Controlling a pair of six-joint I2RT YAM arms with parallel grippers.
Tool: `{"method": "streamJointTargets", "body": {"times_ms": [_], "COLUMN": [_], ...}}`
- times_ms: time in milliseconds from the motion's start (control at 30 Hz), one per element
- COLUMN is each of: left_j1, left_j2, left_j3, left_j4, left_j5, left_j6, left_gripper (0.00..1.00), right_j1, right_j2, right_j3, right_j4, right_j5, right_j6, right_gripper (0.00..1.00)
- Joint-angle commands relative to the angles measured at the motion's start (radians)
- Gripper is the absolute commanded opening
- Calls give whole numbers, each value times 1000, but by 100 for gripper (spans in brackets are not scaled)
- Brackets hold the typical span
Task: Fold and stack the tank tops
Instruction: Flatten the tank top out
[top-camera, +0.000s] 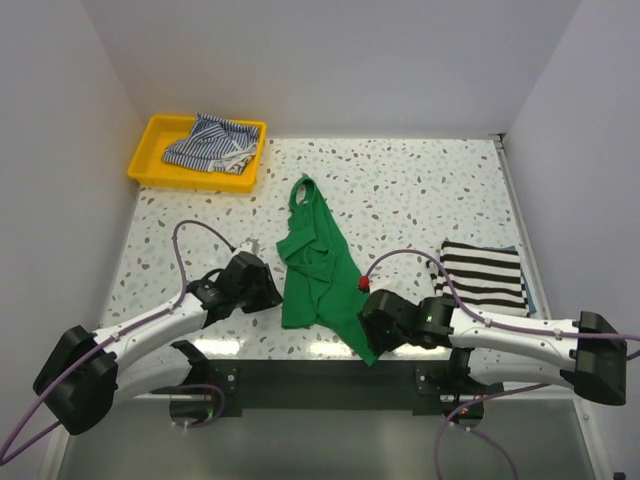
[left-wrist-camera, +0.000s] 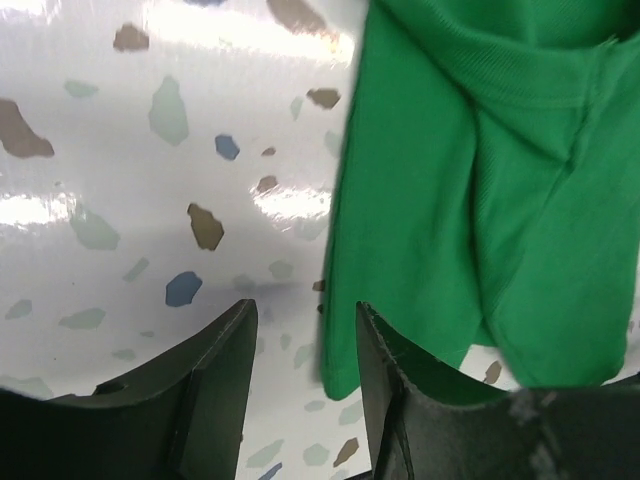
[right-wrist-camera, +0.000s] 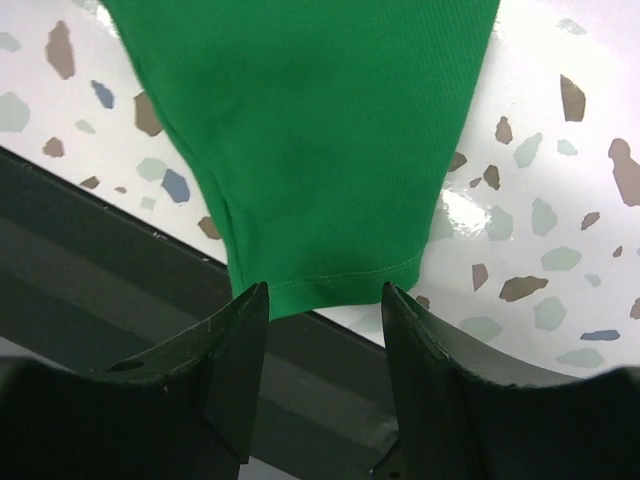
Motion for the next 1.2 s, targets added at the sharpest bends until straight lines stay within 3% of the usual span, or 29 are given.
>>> {"method": "streamJointTargets", "body": {"times_ms": [0, 100, 167, 300, 833, 1167], "left_j1": [-11, -17, -20, -32, -114, -141], "left_j2": [5, 11, 19, 47, 77, 113], "left_j3": [-32, -35, -32, -32, -35, -54], "left_j4": [16, 29, 29, 34, -27, -20], "left_j5": [49, 67, 73, 73, 84, 80], "left_j6": [-28, -22, -15, -21, -81, -115], "left_gripper": [49, 49, 48, 48, 49, 49], "right_j1": [52, 103, 134, 178, 232, 241], "right_j2": [-2, 24, 57, 120, 194, 234], "right_j3": [75, 98, 109, 109, 74, 68], "right_j4": [-50, -59, -55, -49, -19, 28], "right_j5": [61, 82, 93, 84, 43, 56], "right_j6": [44, 67, 85, 93, 123, 114], "right_gripper": [52, 50, 41, 40, 49, 49]}}
